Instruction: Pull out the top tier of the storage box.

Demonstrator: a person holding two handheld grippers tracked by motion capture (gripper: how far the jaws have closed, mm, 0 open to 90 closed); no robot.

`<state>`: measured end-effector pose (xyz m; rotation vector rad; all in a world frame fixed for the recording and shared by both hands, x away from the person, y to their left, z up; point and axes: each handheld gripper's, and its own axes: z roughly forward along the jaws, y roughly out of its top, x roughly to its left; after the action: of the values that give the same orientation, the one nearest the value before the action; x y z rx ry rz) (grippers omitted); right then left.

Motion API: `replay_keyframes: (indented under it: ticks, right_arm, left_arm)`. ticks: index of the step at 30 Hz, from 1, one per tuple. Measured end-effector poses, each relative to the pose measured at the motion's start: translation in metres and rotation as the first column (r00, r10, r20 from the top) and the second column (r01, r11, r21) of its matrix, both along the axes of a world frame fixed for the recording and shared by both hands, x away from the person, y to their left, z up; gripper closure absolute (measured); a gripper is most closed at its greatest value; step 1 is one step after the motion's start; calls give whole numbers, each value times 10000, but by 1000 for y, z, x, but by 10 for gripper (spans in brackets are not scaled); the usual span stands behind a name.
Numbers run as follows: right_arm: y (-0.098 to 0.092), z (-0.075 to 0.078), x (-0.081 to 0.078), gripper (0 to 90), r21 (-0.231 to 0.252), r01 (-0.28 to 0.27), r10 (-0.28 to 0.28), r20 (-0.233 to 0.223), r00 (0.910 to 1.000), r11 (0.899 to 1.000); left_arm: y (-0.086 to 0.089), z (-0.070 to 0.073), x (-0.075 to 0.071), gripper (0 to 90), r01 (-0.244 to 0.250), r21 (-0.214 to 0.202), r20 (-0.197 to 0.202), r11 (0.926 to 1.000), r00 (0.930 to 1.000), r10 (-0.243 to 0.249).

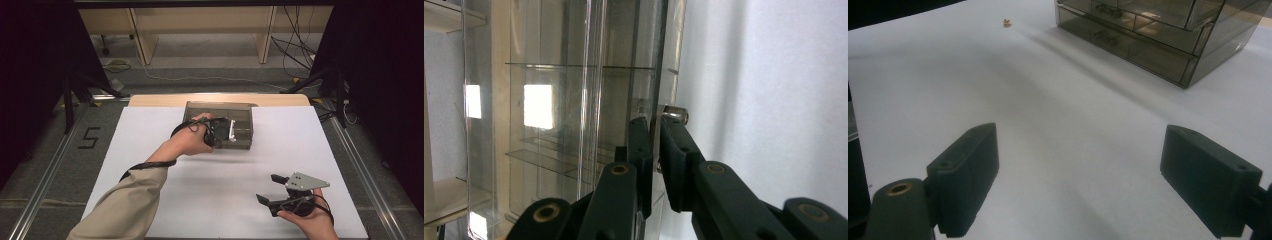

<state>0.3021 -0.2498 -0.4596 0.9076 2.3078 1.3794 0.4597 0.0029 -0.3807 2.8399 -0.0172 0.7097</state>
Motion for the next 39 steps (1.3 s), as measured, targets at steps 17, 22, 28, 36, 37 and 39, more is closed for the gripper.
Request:
replay_keyframes:
  ticks: [17,22,28,36,37,39]
  right_arm:
    - [0,0,0,163,-3,-3,3,7,10000,10000]
    - [0,0,0,163,-11,-12,12,5,10000,10000]
    - [0,0,0,163,1,-6,6,22,10000,10000]
    - [-1,0,0,163,-1,-9,9,16,10000,10000]
    - [-1,0,0,163,-19,-22,22,29,10000,10000]
    - [-1,0,0,164,-21,-20,20,27,10000,10000]
  left_arm:
    - [-1,2,2,856,348,315,-133,9989,9993,-344]
    - [-2,3,4,859,281,368,-314,9989,9991,-270]
    - [-2,4,5,862,323,337,-404,9989,9987,-309]
    - [-3,4,5,863,341,488,-440,9982,9985,-320]
    - [-3,4,5,863,355,498,-465,9981,9984,-332]
    - [-3,4,5,864,318,505,-470,9982,9985,-294]
